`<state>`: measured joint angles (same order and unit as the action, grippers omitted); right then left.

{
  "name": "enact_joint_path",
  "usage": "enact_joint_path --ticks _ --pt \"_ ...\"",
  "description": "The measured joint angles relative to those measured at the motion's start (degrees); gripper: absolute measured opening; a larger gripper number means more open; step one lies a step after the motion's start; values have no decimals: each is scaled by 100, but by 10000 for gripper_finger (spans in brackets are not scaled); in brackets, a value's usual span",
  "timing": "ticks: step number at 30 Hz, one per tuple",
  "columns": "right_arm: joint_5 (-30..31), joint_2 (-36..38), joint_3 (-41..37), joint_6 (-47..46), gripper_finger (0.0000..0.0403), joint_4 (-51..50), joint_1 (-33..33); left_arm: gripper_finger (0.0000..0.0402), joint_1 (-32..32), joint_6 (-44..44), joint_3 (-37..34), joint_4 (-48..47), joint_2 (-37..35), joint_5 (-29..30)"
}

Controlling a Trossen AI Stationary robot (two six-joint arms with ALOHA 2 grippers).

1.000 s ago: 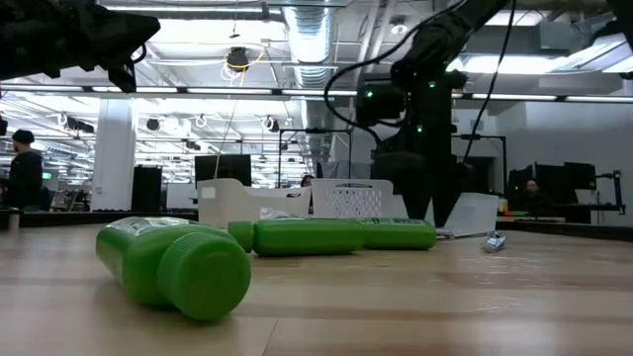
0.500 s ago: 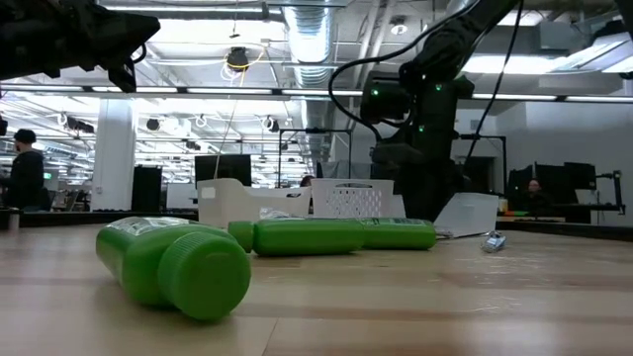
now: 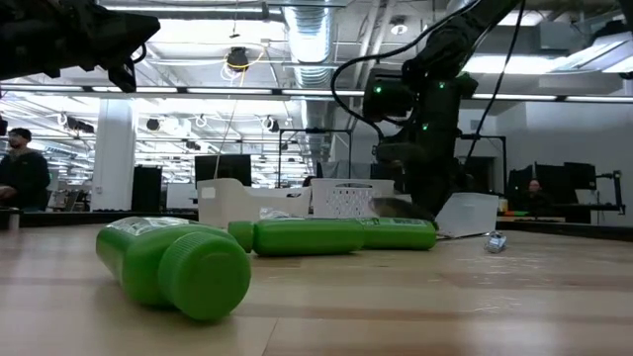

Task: Pick & Place Travel size toiletries
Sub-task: Put the black hairbrush into the transparent bin

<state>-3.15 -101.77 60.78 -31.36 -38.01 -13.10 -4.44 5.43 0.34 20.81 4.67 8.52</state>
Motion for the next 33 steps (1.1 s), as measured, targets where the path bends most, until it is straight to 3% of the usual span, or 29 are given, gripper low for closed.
enact_joint_path --ticks 11,21,26,33 --pt "-248 1719 27 -137 0 -52 -122 2 -1 0 0 23 0 -1" --pt "517 2950 38 -171 0 478 -1011 2 0 -2 0 28 0 2" --pt "1138 3075 43 -310 0 655 -1692 2 1 -2 0 29 0 -1" --pt "1704 2685 43 -397 0 383 -2380 2 1 -2 0 27 0 0"
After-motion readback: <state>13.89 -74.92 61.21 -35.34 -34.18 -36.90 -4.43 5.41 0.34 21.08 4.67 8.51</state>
